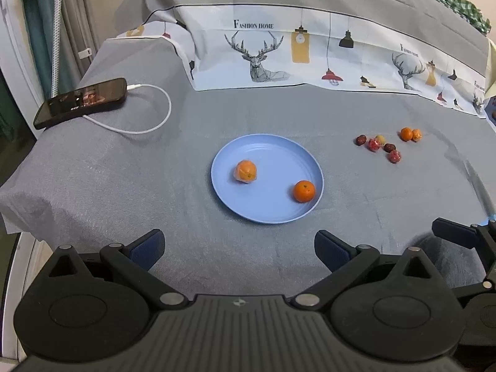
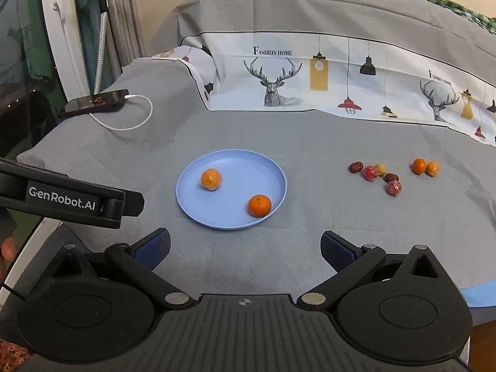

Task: Organize fruits
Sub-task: 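Lift both tools away from the plate, then grasp a red date with the left tool while the right tool grasps a red wrapped plum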

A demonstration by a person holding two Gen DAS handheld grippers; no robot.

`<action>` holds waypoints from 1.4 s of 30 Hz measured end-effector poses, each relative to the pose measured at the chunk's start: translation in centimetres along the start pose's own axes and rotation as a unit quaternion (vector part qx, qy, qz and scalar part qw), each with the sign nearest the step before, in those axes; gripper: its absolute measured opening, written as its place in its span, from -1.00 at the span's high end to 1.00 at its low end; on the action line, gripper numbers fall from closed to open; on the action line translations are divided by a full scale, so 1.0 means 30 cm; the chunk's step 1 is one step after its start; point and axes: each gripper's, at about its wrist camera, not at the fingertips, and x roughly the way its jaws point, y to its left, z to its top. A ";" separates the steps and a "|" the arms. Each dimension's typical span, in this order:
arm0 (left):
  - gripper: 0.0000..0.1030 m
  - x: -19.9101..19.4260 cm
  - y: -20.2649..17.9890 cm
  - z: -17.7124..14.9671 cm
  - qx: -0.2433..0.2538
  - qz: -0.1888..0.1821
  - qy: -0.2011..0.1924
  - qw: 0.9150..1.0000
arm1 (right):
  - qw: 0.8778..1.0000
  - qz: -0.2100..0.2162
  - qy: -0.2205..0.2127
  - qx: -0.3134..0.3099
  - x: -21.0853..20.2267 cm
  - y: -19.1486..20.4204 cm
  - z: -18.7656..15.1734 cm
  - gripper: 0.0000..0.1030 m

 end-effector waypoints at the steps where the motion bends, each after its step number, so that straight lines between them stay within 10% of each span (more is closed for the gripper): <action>1: -0.99 -0.003 -0.002 0.002 0.001 0.000 -0.003 1.000 | 1.000 -0.001 -0.002 0.000 -0.002 -0.003 0.002 -0.98; 27: -0.99 0.119 -0.060 0.035 0.029 0.019 0.043 0.998 | 0.996 0.008 0.032 0.088 0.115 -0.132 -0.029 -0.98; 42: -0.99 0.381 -0.276 0.265 0.063 0.007 0.061 0.996 | 0.975 -0.147 -0.001 0.164 0.314 -0.560 0.040 -0.98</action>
